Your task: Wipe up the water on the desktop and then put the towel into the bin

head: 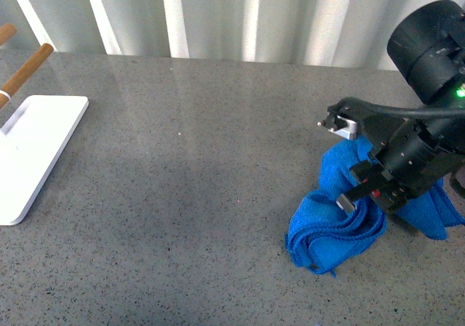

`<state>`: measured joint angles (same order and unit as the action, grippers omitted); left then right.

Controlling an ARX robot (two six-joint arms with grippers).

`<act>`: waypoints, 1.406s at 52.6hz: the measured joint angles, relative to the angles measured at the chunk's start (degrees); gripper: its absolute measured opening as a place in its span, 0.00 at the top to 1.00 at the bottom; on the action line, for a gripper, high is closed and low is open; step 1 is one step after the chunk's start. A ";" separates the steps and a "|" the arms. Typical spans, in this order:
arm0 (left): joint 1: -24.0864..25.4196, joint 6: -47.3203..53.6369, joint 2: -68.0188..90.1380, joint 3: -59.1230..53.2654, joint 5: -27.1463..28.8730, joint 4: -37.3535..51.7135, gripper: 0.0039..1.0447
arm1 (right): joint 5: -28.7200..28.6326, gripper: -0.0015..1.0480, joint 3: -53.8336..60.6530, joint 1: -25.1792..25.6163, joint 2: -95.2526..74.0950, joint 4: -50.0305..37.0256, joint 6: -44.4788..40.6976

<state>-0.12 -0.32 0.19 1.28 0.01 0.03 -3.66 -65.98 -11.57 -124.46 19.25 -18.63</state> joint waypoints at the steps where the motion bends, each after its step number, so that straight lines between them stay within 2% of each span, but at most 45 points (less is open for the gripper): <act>1: 0.00 0.00 0.00 0.00 0.00 0.00 0.06 | 0.90 0.94 -1.25 -0.22 -0.61 0.46 -0.09; 9: 0.00 0.00 0.00 0.00 0.00 0.00 0.06 | 7.10 0.94 -11.08 -1.95 -4.90 4.31 0.07; 19: 0.00 0.00 0.00 0.00 0.00 0.00 0.06 | 11.23 0.94 -24.13 -5.18 -10.56 9.25 1.70; 34: 0.00 0.02 0.00 0.00 -0.02 0.00 0.06 | 7.80 0.94 -32.65 -12.52 -13.77 12.13 3.39; 41: 0.00 0.02 0.00 0.00 0.00 0.00 0.06 | 4.68 0.94 -33.35 -18.05 -13.88 12.52 4.59; 49: 0.00 0.02 0.00 0.00 -0.02 0.00 0.06 | 2.32 0.94 -30.49 -21.84 -12.70 10.80 5.99; 54: 0.00 0.02 0.00 0.02 0.00 0.00 0.06 | 0.07 0.94 -25.07 -21.73 -8.87 8.31 8.61; 58: 0.00 0.02 0.00 0.02 0.00 0.00 0.06 | 0.55 0.94 -21.88 -21.03 -5.92 6.99 10.21; 69: 0.00 0.02 0.00 0.00 0.00 0.00 0.06 | 6.12 0.94 -17.16 -17.05 6.05 5.64 11.93; 74: 0.00 0.02 0.00 0.02 0.00 0.00 0.06 | 11.26 0.94 -19.82 -12.92 13.68 9.73 12.02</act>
<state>-0.12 -0.30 0.19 1.30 0.01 0.03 7.60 -85.80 -24.49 -110.78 28.97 -6.61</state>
